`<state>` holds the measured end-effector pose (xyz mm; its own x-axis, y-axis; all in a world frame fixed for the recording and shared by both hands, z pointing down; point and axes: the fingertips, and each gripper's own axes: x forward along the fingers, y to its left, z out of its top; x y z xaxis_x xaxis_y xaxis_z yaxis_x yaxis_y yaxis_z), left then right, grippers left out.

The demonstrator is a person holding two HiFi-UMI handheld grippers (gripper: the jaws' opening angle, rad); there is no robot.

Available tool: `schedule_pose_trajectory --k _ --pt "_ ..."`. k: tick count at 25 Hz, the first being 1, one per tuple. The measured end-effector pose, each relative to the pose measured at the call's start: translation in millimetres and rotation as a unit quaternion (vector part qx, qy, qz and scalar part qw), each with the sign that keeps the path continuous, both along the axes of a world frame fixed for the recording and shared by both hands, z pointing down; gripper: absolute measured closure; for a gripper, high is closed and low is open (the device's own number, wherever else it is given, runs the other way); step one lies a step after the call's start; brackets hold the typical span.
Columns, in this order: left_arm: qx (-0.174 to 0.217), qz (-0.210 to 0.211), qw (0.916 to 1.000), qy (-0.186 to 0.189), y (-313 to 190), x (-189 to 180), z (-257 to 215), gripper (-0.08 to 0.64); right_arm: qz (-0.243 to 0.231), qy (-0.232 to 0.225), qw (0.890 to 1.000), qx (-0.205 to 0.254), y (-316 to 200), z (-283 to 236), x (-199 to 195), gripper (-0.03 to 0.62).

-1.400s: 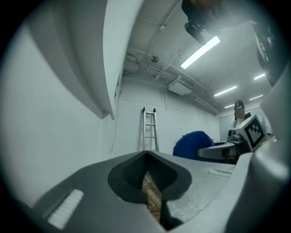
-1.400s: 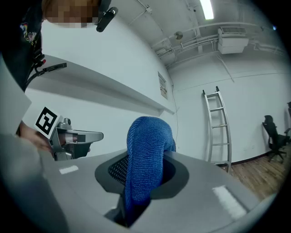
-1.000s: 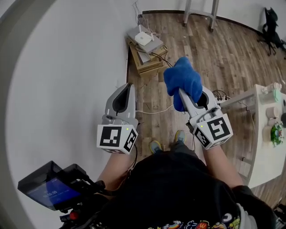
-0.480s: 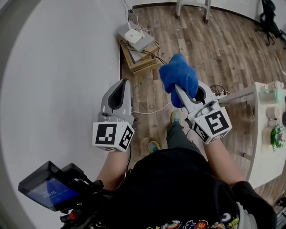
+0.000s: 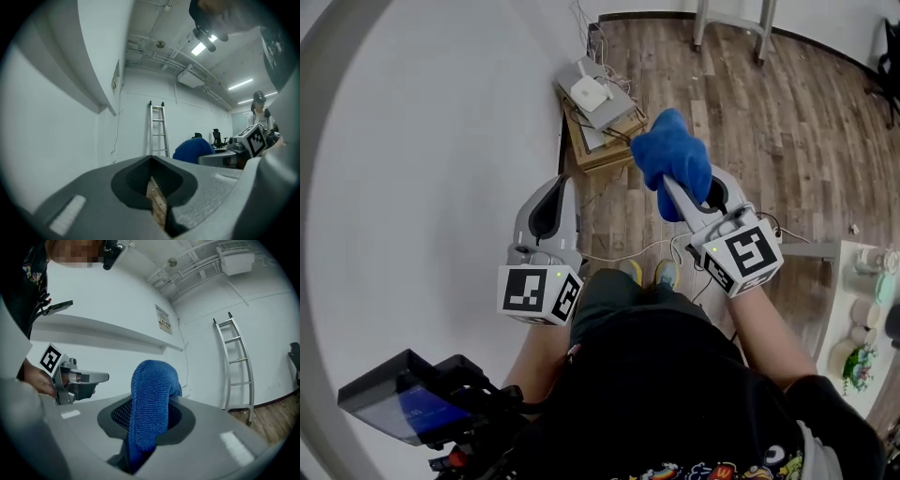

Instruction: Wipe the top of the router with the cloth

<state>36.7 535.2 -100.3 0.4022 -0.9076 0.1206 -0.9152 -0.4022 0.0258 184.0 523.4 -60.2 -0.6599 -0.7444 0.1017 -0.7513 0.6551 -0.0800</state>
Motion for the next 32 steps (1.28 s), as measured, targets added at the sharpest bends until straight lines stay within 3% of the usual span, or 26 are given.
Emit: schedule_pose_trajectory --k 7,12,17,24,28,32 --pt "-0.012 -0.010 0.9999 0.002 -69 -7 14 0.560 -0.018 0.006 1.000 -0.021 -68 23 -15 0.476" --pt "-0.026 -0.005 0.9994 0.024 -162 -37 46 0.559 -0.019 0.026 0.999 -0.042 -147 53 -50 0.474" --pt "-0.015 0.006 0.9997 0.018 -214 -47 48 0.560 -0.014 0.027 0.999 -0.038 -190 56 -64 0.474" --pt "-0.027 0.053 0.9980 0.022 -364 -96 85 0.560 0.002 0.045 0.998 -0.044 -327 82 -146 0.474" --pt "-0.045 0.036 0.9982 0.015 -403 -105 116 0.558 -0.021 0.048 0.997 -0.057 -370 113 -171 0.474" --pt "-0.058 0.002 0.9983 -0.007 -448 -123 164 0.560 -0.044 0.050 0.994 -0.082 -421 181 -193 0.475"
